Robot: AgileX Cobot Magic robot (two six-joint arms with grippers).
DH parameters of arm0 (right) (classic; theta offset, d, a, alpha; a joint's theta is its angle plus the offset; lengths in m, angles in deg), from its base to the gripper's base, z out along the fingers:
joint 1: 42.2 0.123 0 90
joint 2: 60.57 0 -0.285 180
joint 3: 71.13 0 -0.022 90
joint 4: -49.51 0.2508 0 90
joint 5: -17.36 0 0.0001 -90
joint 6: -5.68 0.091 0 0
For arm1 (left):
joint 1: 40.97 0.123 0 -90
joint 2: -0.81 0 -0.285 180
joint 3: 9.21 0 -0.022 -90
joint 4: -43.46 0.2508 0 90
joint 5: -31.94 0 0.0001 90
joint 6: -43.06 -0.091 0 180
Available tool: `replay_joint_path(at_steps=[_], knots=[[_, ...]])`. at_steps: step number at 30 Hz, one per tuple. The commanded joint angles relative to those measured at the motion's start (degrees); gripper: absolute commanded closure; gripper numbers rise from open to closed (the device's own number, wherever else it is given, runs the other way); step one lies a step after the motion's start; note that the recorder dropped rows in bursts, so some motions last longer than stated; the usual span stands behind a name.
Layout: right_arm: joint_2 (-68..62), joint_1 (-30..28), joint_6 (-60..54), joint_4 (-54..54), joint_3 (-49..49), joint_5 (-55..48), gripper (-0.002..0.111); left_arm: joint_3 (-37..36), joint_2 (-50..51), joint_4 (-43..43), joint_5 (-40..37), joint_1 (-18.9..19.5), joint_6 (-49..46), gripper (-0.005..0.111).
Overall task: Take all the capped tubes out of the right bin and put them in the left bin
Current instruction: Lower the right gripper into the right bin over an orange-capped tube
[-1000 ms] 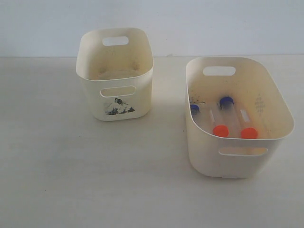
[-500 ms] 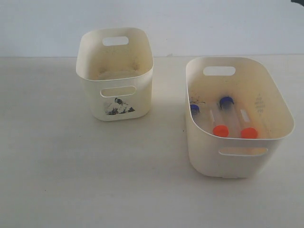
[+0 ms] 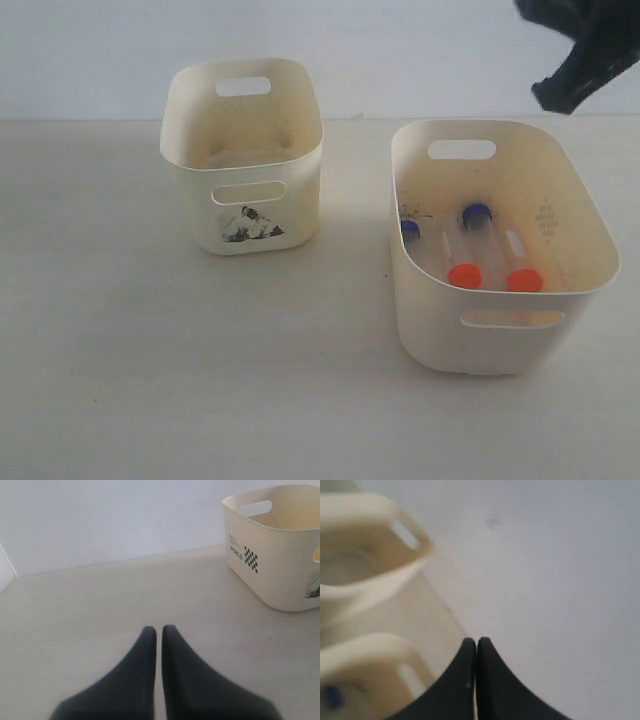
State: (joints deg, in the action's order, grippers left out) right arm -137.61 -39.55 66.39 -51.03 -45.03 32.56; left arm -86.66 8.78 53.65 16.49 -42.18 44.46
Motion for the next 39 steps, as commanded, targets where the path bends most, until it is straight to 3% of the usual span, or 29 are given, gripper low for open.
replay_joint_path(at_steps=[1,2,3,5,7,8,15,25,32,39], knots=[[-0.6,4.26,-7.31,16.03,-5.13,-50.18,0.109,0.23,-0.17,-0.06,0.46,0.06,0.66,0.102],[-1.02,4.41,-15.81,25.94,-8.12,-53.76,0.109,0.23,-0.17,-0.06,0.46,0.06,0.66,0.102],[-2.73,4.55,-35.29,52.2,-14.9,-58.69,0.109,0.23,-0.17,-0.06,0.46,0.06,0.66,0.102],[-7.5,4.55,-60.71,83.49,-25.6,-73.55,0.109,0.23,-0.17,-0.06,0.46,0.06,0.66,0.102],[-13.17,4.91,-67.52,103.47,-33.7,-85.16,0.109,0.23,-0.17,-0.06,0.46,0.06,0.66,0.102],[-16.63,6.56,-66.55,108.88,-37.4,-85.16,0.109,0.23,-0.17,-0.06,0.46,0.06,0.66,0.102],[-28.36,16.27,-55.56,99.8,-38.73,-85.16,0.109,0.23,-0.16,-0.06,0.56,0.06,0.66,0.102],[-32.62,14.3,-58.25,100.54,-36.67,-85.16,0.109,0.23,-0.16,-0.06,0.56,0.06,0.66,0.102],[-34.28,7.65,-55.04,112.1,-29.31,-85.16,0.109,0.23,-0.16,-0.06,0.56,0.06,0.66,0.102],[-34.89,7.09,-54.12,114.56,-27.32,-79.24,0.109,0.23,-0.16,-0.06,0.56,0.06,0.66,0.102]])
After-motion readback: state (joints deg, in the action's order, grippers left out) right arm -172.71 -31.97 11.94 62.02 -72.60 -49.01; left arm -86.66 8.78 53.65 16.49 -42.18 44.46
